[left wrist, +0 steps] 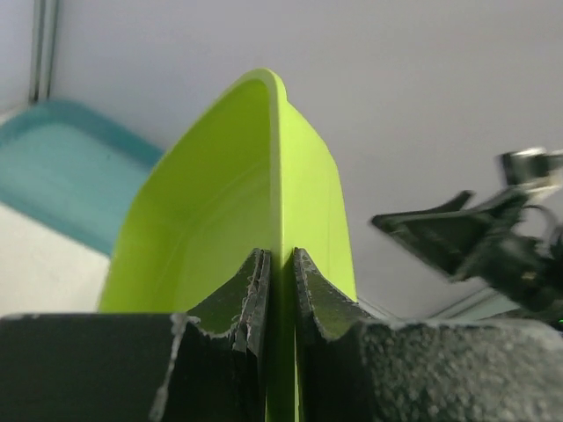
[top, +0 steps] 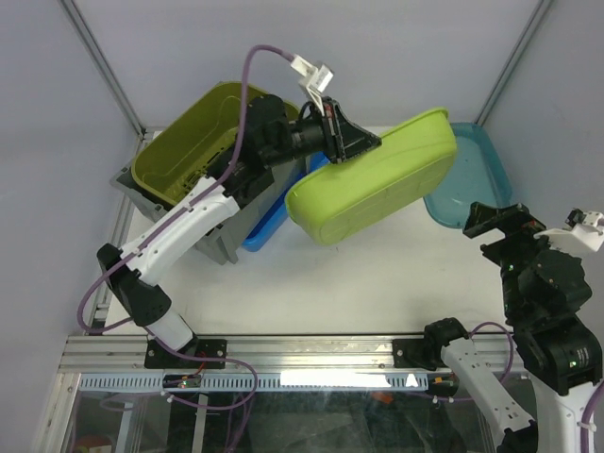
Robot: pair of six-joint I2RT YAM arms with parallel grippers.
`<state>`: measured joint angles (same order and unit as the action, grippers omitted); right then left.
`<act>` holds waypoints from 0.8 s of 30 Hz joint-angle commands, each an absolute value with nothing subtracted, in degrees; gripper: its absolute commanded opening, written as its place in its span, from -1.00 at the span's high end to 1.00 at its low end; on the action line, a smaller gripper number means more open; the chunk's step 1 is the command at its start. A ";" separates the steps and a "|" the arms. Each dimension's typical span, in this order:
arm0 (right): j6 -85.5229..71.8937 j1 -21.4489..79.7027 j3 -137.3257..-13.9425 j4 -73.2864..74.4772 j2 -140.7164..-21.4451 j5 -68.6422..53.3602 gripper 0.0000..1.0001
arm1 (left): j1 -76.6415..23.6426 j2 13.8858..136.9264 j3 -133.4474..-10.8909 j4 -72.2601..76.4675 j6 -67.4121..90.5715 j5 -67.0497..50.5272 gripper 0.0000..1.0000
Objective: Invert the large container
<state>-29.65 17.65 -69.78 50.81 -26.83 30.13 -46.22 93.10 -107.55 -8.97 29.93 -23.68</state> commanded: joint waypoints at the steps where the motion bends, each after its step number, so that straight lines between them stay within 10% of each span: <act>1: -29.75 17.71 -70.33 49.35 -24.15 35.18 -0.98 | -47.12 89.65 -96.77 7.95 37.15 -18.83 1.00; 24: -30.50 17.75 -69.78 50.08 -24.17 33.40 -0.98 | -47.29 104.31 -82.44 29.73 65.73 -11.32 1.00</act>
